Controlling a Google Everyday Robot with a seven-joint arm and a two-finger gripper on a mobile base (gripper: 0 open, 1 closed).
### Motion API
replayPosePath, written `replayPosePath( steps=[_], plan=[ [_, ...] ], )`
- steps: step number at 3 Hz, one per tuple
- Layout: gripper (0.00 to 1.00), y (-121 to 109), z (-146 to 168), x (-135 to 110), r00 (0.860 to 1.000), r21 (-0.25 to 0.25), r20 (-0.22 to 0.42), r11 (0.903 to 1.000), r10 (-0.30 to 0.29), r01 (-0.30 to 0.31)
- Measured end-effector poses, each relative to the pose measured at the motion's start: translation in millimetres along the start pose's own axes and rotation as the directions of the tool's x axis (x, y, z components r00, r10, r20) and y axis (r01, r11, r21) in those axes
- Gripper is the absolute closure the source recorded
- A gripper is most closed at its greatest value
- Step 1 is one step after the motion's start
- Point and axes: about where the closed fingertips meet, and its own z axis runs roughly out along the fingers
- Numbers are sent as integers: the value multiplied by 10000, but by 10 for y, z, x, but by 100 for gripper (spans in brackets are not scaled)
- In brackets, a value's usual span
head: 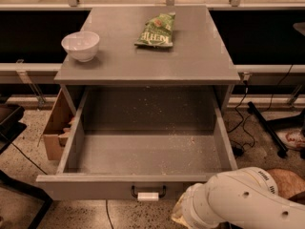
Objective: Close top drawer
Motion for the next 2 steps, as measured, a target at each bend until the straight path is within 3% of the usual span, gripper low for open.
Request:
replayPosePath(
  steps=[1, 2],
  plan=[
    [100, -279, 102, -180, 9986, 301, 325, 9988, -406, 397],
    [100, -279, 102, -180, 9986, 301, 325, 9988, -407, 397]
  ],
)
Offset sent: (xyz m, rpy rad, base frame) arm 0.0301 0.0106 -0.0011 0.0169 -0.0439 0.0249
